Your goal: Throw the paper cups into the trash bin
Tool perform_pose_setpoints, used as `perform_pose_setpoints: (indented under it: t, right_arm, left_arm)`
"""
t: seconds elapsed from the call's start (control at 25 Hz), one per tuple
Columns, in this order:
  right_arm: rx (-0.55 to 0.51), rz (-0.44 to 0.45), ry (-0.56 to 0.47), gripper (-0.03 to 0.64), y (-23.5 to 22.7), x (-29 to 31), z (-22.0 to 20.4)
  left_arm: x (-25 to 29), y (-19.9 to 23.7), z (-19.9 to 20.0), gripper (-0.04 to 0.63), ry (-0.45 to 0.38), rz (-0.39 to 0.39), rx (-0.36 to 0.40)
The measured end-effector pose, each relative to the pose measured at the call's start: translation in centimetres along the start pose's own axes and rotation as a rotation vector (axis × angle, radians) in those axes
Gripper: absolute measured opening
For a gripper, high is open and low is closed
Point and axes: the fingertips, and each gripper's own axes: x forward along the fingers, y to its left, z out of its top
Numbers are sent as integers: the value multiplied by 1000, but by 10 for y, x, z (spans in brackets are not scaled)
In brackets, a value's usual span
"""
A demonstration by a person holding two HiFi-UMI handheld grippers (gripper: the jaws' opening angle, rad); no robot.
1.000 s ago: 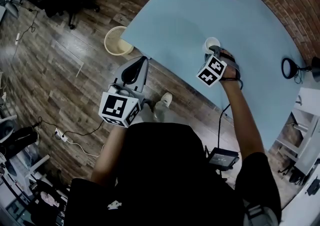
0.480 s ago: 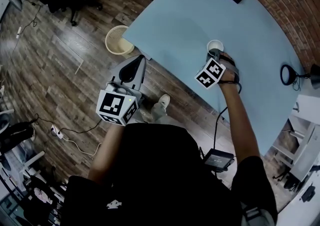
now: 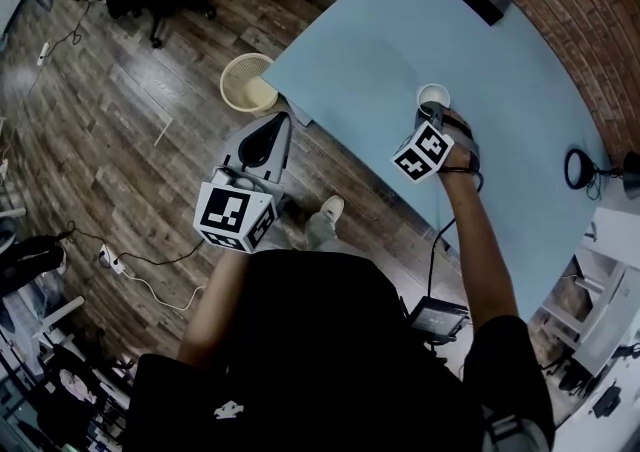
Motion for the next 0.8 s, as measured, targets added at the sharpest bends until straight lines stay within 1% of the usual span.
perform_pose_setpoints:
  t: [0.16,0.6,0.8]
  right_arm:
    - [-5,17,-10,18,6,-3,23]
    - [-3,-6,-9,17,0,-13,84]
    - [2,-30,-12,17,-5,-21,115]
  left_arm:
    - [-12,22,1,3,0,13,-3]
    - [-28,77,13,3,-15,4,-17]
    - [-37,104,20,3,-28,2,-23]
